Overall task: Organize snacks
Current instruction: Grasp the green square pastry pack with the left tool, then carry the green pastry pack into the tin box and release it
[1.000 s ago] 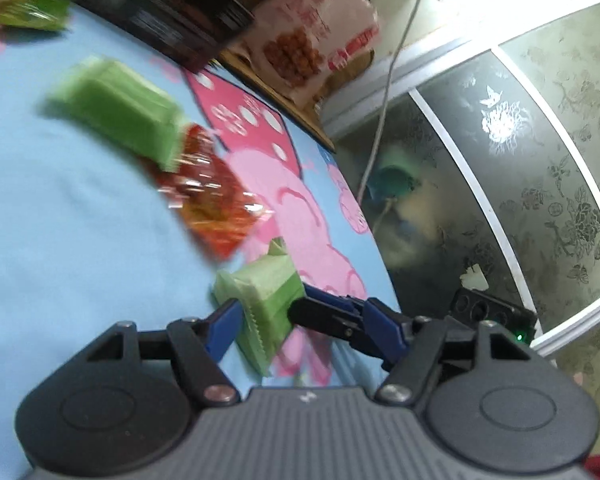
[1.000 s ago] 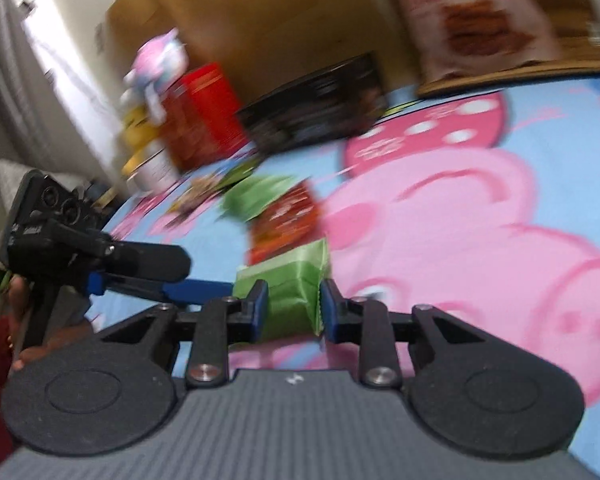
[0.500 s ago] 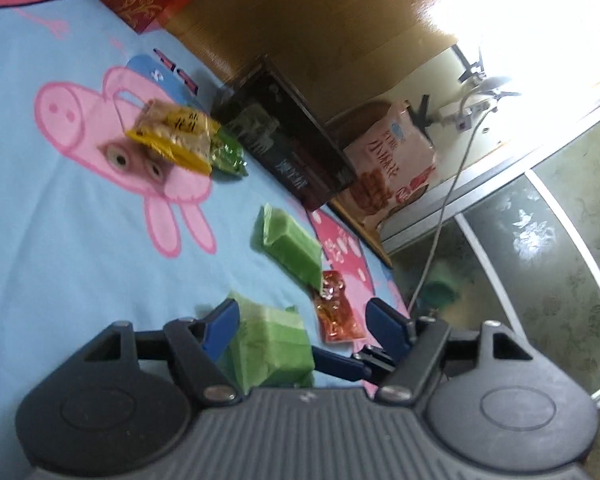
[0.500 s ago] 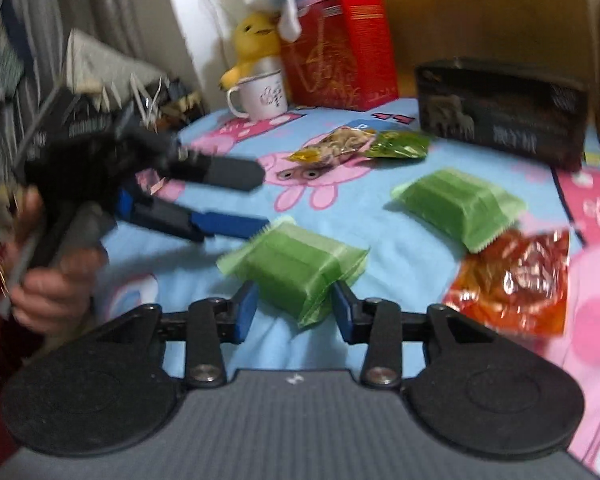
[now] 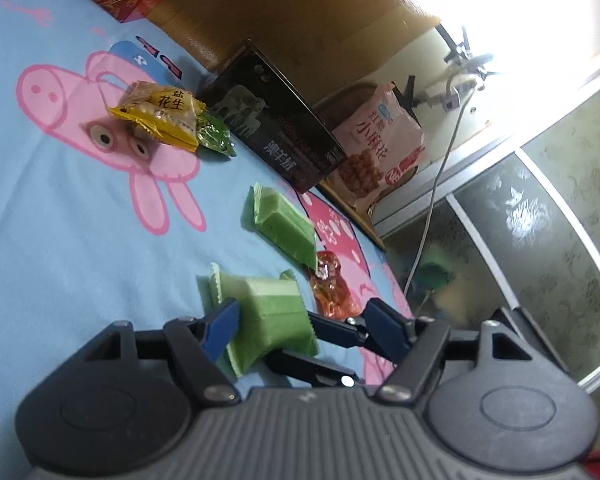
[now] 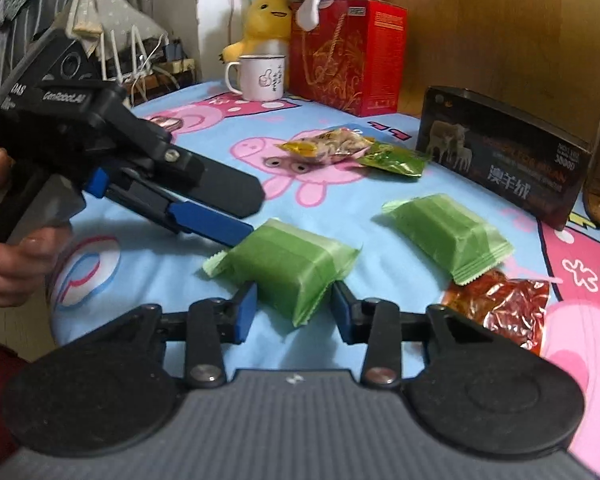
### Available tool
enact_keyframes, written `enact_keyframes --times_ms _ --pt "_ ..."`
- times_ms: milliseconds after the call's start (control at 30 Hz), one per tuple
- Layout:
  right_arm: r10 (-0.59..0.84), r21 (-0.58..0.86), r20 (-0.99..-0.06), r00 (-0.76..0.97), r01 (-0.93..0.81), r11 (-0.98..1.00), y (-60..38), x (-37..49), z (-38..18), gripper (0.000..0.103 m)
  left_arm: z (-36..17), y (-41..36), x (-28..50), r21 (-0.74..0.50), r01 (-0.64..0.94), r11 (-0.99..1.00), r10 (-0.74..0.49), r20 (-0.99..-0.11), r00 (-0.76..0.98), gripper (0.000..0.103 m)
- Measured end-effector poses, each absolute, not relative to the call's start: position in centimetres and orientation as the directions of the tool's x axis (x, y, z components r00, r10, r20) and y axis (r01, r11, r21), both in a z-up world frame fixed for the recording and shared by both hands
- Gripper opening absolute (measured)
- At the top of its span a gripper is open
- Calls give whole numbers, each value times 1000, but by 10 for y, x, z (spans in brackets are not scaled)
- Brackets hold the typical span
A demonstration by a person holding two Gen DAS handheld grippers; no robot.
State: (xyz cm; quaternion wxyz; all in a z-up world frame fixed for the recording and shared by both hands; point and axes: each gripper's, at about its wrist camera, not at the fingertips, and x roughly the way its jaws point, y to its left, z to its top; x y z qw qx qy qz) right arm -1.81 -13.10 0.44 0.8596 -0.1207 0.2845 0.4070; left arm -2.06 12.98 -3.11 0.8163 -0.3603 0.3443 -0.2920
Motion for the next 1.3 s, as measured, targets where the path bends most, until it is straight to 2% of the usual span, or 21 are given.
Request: enact_keyframes --times_ms 200,433,567,733,767,800,867,967,1033,1133,1200,1267,1300 --pt "612 27 -545 573 -718 695 -136 -8 11 38 -16 122 -2 -773 267 576 -724 -330 605 71" --pt "591 -4 -437 678 -658 753 -150 18 39 38 25 108 44 -739 351 576 -735 -279 618 71" --pt "557 -40 -380 738 -615 787 -155 50 56 38 51 92 87 -684 400 610 -725 -278 630 71" --pt "519 -14 -343 783 -557 831 -165 111 70 38 67 77 147 -681 408 608 -728 -274 628 70" --pt "513 1 -342 787 -545 838 -167 126 72 35 67 74 158 -687 414 597 -739 -270 617 70" --pt "513 15 -342 787 -542 841 -168 137 73 27 66 72 169 -696 417 585 -750 -268 605 70" --pt "512 49 -364 778 -533 845 -167 164 73 23 65 65 185 -682 393 617 -720 -287 632 70" --pt "416 -17 -375 829 -455 890 -156 187 64 24 63 67 200 -663 349 663 -672 -322 666 71" --pt "343 -43 -379 860 -386 921 -157 191 58 26 61 82 196 -697 339 632 -681 -291 672 70" --pt "400 74 -336 853 -400 914 -177 175 57 30 63 113 174 -702 334 629 -661 -257 705 71" --pt "432 97 -319 844 -424 901 -181 158 57 35 61 135 154 -695 306 651 -628 -266 732 74" --pt "488 115 -328 809 -479 870 -179 142 55 37 56 156 134 -692 262 672 -588 -285 757 74" --pt "518 125 -346 782 -509 852 -177 136 54 42 52 167 122 -696 242 676 -572 -289 768 74"
